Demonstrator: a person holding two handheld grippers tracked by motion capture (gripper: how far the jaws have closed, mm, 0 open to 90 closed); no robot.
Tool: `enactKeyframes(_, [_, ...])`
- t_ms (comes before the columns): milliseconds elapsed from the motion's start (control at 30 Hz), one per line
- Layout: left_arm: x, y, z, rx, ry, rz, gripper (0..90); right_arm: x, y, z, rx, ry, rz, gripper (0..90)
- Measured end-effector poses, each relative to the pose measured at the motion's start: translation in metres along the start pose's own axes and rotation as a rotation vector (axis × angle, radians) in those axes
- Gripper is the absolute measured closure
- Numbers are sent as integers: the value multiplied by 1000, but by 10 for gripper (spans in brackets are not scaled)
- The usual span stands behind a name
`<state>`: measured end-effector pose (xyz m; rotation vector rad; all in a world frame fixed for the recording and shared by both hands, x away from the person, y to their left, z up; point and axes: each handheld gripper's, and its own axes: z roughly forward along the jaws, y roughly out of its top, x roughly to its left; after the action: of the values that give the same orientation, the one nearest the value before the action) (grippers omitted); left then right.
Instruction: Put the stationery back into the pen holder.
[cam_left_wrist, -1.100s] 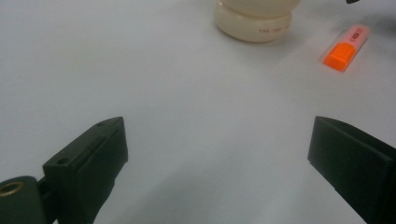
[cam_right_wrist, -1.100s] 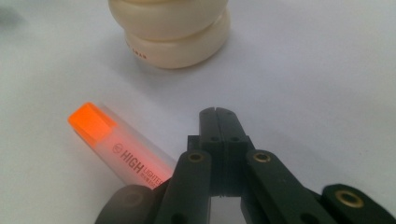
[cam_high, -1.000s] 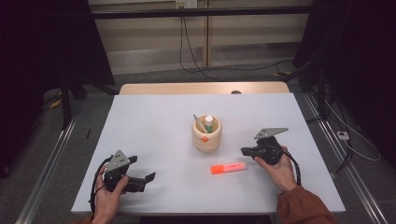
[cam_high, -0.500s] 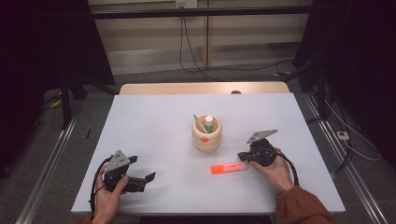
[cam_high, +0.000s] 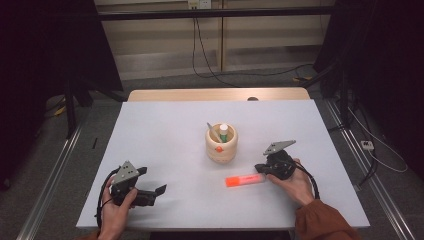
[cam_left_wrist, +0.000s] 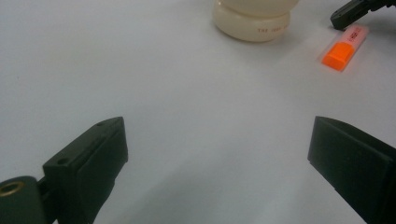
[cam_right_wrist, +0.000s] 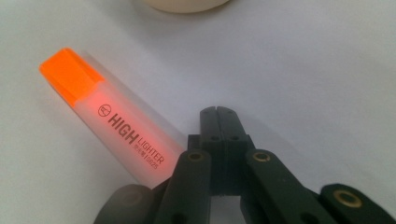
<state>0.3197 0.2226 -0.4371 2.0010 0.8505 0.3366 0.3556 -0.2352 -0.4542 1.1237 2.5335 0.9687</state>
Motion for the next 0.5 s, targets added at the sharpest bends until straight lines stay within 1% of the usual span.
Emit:
enactKeyframes(67, [0, 0, 0, 1, 1, -1, 47, 2, -1, -1, 1, 2, -5, 900])
enactKeyframes(100, [0, 0, 0, 0, 2, -1, 47, 2, -2, -4, 10, 18, -1, 900])
enactKeyframes(267, [0, 0, 0, -4, 3, 0, 47, 4, -5, -7, 19, 37, 2, 900])
enactKeyframes(300, [0, 0, 1, -2, 3, 0, 47, 5, -7, -9, 24, 49, -3, 900])
enactKeyframes(333, [0, 0, 1, -1, 2, 0, 47, 5, -7, -9, 24, 49, -3, 900])
enactKeyframes(367, [0, 0, 1, -1, 1, 0, 47, 5, -9, -11, 27, 65, -3, 900])
enactKeyframes(500, [0, 0, 1, 4, 2, -1, 47, 7, -11, -14, 35, 78, -6, 900])
